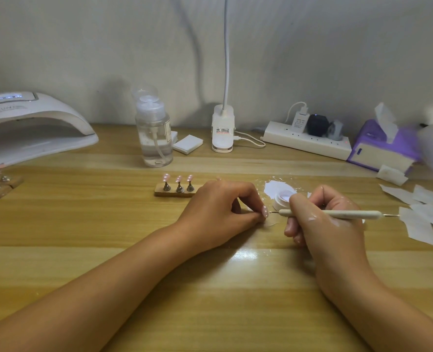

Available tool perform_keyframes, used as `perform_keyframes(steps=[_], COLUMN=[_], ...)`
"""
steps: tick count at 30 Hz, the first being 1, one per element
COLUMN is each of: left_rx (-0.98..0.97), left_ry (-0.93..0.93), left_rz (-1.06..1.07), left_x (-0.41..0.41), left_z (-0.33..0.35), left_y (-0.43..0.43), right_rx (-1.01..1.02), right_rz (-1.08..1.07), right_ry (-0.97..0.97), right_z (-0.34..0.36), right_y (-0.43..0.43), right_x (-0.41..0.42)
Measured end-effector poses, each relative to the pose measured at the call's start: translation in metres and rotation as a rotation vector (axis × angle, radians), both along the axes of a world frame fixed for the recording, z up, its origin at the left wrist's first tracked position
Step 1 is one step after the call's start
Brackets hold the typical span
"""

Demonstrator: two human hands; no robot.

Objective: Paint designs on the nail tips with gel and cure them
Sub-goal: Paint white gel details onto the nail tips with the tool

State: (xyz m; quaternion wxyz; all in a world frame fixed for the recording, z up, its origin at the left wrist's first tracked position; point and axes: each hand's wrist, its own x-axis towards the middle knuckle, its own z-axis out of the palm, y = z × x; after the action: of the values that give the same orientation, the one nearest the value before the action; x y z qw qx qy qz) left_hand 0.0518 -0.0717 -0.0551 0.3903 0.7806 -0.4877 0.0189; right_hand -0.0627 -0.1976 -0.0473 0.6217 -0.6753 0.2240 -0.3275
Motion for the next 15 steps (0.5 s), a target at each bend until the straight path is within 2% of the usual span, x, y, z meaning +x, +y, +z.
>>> perform_keyframes(steps=[9,15], left_rx=[0.007,-0.001], left_ry=[0.029,0.047], left_rz=[0.012,-0.014], left_x=[0.0004,-0.0030], left_z=[-0.0014,-0.0008], left_y=[-0.0001,0.0010], right_rx=[0.104,0.077], right_rz=[-0.017,-0.040], right_ry=[-0.127,-0.213], right_z=[0.0052,0.0084], right_y=[0.0005,-0.0012], right_x=[-0.0019,-0.0026])
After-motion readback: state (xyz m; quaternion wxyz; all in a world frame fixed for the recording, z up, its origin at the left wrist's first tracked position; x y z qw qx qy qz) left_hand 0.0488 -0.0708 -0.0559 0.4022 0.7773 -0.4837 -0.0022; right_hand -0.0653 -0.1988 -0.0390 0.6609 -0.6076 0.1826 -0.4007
